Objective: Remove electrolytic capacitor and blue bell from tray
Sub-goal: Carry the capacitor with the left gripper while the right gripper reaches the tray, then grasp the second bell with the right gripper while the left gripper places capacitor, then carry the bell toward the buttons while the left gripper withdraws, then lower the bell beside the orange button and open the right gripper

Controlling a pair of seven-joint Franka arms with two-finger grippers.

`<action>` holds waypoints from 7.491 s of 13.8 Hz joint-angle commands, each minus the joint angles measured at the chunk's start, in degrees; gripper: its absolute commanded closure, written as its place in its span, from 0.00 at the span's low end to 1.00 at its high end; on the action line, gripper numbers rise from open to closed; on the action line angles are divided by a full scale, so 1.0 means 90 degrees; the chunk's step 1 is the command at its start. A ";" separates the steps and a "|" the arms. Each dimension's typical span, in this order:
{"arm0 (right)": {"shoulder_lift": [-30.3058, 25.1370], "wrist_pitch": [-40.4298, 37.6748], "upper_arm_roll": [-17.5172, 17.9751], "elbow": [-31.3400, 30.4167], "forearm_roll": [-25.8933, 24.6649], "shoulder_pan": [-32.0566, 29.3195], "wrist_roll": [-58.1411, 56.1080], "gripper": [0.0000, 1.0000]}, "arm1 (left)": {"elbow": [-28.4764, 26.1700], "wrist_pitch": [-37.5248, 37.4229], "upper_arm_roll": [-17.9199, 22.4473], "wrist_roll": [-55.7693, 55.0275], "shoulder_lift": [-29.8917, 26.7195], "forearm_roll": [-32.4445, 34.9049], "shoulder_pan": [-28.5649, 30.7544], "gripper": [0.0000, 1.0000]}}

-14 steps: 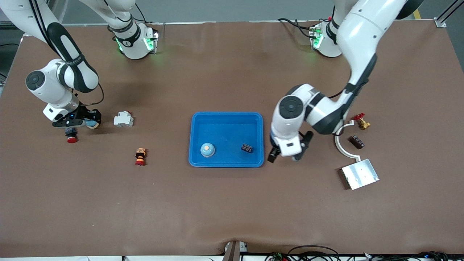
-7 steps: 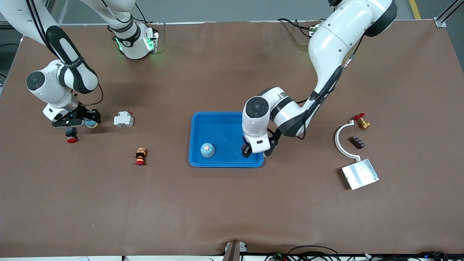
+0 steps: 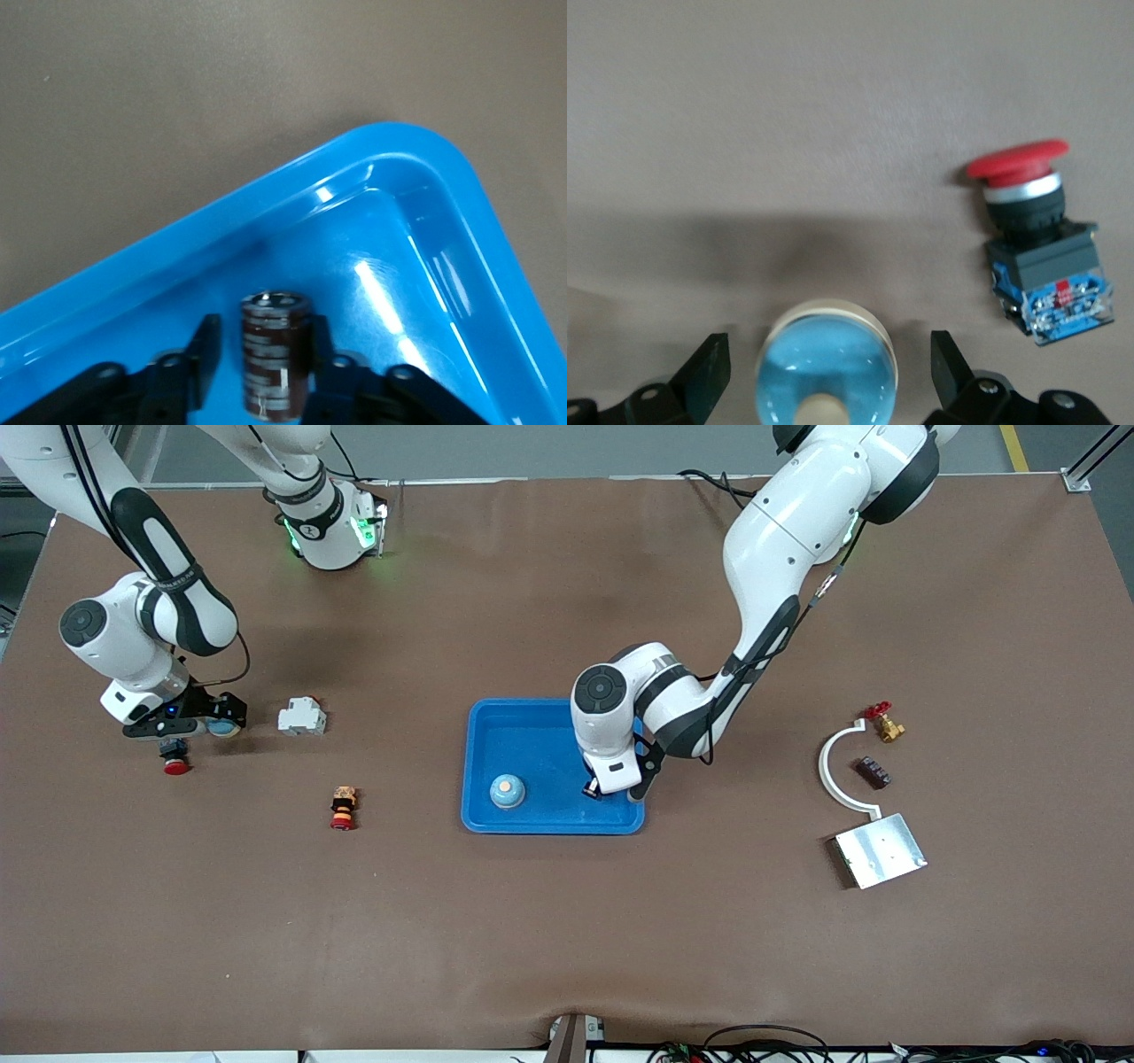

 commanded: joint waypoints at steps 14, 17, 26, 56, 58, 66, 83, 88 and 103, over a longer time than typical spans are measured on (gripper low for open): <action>0.0459 -0.3429 0.0073 0.3617 0.0033 0.5335 0.9374 0.00 | -0.1521 -0.0556 -0.1114 0.2717 -0.2072 -0.0123 0.2656 1.00; 0.1436 -0.3429 0.0073 0.4642 0.0043 0.5678 1.0253 0.00 | -0.2245 -0.0546 -0.1105 0.3577 -0.2268 -0.0025 0.3096 1.00; 0.3137 -0.3341 0.0054 0.6227 -0.0025 0.5854 1.0940 0.00 | -0.3077 0.0253 -0.1076 0.4020 -0.1889 0.1264 0.4064 1.00; 0.2457 -0.4962 0.0171 0.6699 0.0541 0.4987 0.8883 1.00 | 0.0038 -0.3349 -0.1407 0.8870 -0.3166 -0.0043 0.4367 0.00; 0.1959 -0.4904 0.0161 0.6007 0.0531 0.4490 0.7733 1.00 | 0.0048 -0.3359 -0.1398 0.8990 -0.3410 -0.0287 0.4483 0.00; 0.0941 -0.3654 0.0151 0.3670 0.0404 0.2800 0.4430 1.00 | 0.0388 -0.3564 -0.1398 1.0579 -0.3938 -0.0863 0.4845 0.00; 0.1497 -0.2433 0.0151 0.3064 0.0404 0.1675 0.2717 1.00 | -0.1514 -0.4081 0.2118 1.2280 -0.6507 -0.2720 0.2521 0.00; 0.1722 -0.2394 0.0151 0.3278 0.0404 0.1616 0.2727 1.00 | -0.1436 -0.4081 0.2099 1.2183 -0.6448 -0.2740 0.2512 0.00; 0.1705 -0.2938 0.0151 0.4069 0.0482 0.1665 0.2785 0.00 | -0.1192 -0.4032 0.2079 1.2183 -0.6311 -0.2749 0.2511 0.00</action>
